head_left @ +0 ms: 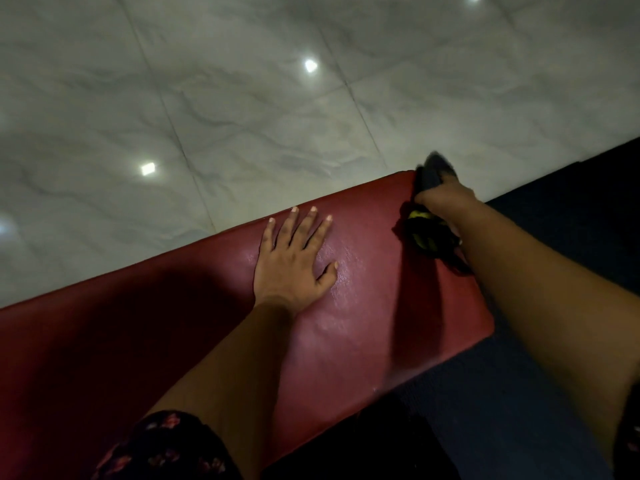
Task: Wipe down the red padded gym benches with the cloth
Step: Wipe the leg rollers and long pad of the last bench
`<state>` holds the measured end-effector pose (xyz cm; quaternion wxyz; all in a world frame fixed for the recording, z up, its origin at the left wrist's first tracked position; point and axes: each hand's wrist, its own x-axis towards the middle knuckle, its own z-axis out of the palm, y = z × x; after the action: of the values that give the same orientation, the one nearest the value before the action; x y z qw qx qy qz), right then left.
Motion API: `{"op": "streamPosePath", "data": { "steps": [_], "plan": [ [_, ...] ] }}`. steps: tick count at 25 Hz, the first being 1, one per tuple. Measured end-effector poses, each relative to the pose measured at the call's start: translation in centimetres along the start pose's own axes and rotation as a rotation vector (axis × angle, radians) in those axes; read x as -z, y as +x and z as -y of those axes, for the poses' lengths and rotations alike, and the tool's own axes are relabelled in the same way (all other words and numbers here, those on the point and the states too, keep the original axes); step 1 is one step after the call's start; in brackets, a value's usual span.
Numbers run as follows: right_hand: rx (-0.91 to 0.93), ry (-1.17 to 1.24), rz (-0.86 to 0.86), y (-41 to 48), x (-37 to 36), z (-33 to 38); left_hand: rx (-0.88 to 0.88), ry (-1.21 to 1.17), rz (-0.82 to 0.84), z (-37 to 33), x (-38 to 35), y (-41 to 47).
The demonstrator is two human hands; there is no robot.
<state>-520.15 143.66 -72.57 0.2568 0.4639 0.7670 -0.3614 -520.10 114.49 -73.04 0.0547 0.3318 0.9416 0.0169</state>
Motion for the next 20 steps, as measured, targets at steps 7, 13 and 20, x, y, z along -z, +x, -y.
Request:
{"op": "streamPosePath", "data": {
  "steps": [7,13,20],
  "plan": [
    [0.000,-0.141,0.106,-1.1,1.3,-3.0,0.005,0.010,0.004,0.0,-0.1,0.1],
    [0.161,-0.167,-0.059,-6.2,-0.2,-7.4,0.003,0.008,0.022,0.0,0.0,0.0],
    [-0.149,-0.420,0.051,-6.3,-0.2,-8.0,-0.010,0.010,0.057,0.1,-0.1,-0.1]
  ]
}}
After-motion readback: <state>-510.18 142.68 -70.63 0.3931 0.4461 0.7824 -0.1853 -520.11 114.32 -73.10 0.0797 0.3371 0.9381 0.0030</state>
